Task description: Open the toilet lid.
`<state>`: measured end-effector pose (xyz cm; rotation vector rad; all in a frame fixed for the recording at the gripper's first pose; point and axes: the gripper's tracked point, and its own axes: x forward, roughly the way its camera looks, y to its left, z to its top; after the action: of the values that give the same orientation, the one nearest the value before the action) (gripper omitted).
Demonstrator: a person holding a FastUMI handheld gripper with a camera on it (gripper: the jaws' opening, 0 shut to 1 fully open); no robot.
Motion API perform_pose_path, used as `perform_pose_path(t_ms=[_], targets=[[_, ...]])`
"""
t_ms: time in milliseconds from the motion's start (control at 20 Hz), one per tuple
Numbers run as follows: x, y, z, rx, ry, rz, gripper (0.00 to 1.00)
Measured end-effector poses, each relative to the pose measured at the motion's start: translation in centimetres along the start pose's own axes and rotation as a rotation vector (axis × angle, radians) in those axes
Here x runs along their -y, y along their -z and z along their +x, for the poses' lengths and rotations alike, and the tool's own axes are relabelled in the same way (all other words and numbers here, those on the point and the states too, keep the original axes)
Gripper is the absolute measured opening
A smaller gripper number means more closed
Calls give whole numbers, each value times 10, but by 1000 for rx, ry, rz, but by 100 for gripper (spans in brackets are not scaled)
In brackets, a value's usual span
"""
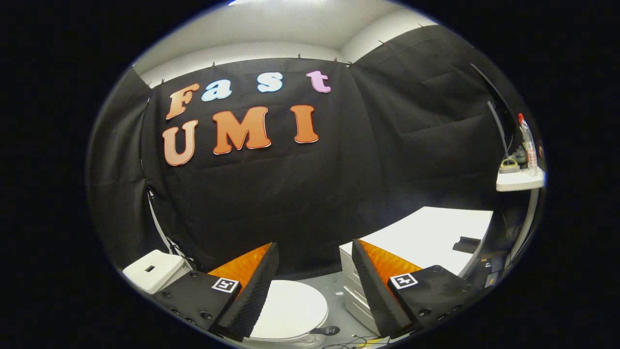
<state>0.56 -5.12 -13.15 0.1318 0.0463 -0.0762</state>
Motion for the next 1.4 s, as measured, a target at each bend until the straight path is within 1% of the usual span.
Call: perform_pose_path(t_ms=[250, 400, 500, 800, 1000, 1250, 1350, 1400], targets=[[24, 47, 2, -1, 40, 91, 97], [34, 91, 5, -40, 61, 75, 97], [43, 127, 6, -98, 74, 48, 97], [53, 215, 9, -235, 81, 115, 99], [60, 258, 15, -301, 99, 197, 99], [73, 312, 16, -388, 120, 336, 98], [79, 335, 12, -454, 139, 386, 95], [80, 343, 13, -476, 145, 411, 91]])
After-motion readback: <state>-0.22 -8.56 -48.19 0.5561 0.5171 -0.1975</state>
